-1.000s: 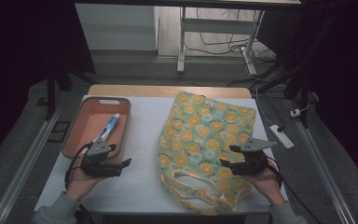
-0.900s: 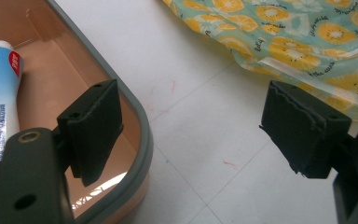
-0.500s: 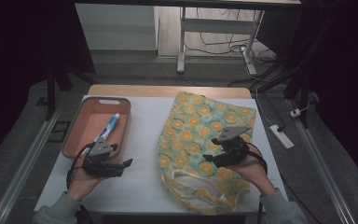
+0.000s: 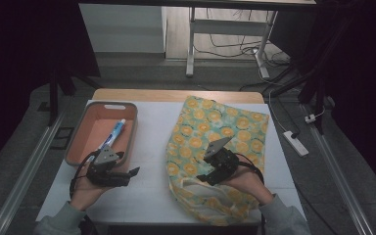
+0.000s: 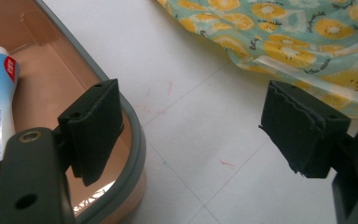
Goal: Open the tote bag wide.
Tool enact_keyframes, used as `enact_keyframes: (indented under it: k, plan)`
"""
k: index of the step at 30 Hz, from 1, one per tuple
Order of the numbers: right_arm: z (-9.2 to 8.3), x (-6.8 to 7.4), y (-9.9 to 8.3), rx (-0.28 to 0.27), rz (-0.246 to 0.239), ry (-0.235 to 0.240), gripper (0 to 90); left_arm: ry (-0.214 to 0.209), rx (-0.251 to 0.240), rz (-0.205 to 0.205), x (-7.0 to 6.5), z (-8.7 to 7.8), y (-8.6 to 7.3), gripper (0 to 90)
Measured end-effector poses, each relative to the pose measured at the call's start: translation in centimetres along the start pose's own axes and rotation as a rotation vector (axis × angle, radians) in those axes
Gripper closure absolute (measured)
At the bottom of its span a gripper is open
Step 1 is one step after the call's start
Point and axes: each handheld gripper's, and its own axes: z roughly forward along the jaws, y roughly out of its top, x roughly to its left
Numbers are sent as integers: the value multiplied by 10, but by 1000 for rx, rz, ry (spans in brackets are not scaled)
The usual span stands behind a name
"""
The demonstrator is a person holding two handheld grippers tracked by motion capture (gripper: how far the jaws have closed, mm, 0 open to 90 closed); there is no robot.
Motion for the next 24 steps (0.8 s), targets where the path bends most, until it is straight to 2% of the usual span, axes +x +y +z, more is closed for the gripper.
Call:
enact_keyframes:
  k: [1, 3, 5, 7, 8, 9, 10, 11, 12, 14, 15, 16, 17, 18, 19, 22, 23, 24]
  plan:
    - [4, 2, -1, 16, -7, 7, 308, 2, 2, 2, 0, 0, 0, 208]
    - [14, 7, -5, 84, -36, -18, 308, 2, 3, 4, -1, 0, 0, 210]
    - [12, 7, -12, 88, -31, -15, 316, -4, 1, 8, -3, 0, 1, 215]
    - [8, 5, -21, 79, -1, -9, 324, -24, 1, 27, -9, 2, 4, 226]
    - [6, 4, -25, 75, 15, -12, 327, -41, 4, 44, -14, 4, 6, 229]
    - [4, 3, -29, 69, 29, -13, 328, -87, 21, 86, -25, 13, 13, 229]
    - [3, 3, -33, 68, 39, -11, 327, -87, 21, 86, -25, 13, 13, 229]
    - [3, 3, -35, 66, 45, -12, 327, -133, 40, 136, -38, 24, 19, 229]
    - [2, 3, -37, 67, 51, -15, 327, -175, 56, 165, -48, 32, 23, 228]
    - [2, 2, -39, 62, 55, -18, 327, -231, 76, 221, -62, 45, 28, 222]
    - [1, 2, -40, 60, 57, -18, 327, -231, 76, 221, -62, 45, 28, 217]
    - [0, 1, -40, 54, 56, -20, 327, -278, 83, 247, -70, 54, 33, 210]
    - [0, 0, -40, 52, 57, -23, 327, -278, 83, 247, -70, 54, 33, 204]
    - [-1, 0, -40, 47, 59, -23, 327, -314, 89, 274, -74, 60, 39, 198]
    - [-2, -1, -40, 44, 60, -26, 327, -314, 89, 274, -74, 60, 39, 191]
    - [-3, -3, -41, 42, 69, -29, 327, -308, 111, 344, -83, 66, 49, 178]
    - [-3, -3, -41, 42, 72, -31, 327, -332, 126, 386, -90, 72, 56, 179]
    - [-3, -4, -42, 41, 74, -32, 327, -332, 126, 386, -90, 72, 56, 184]
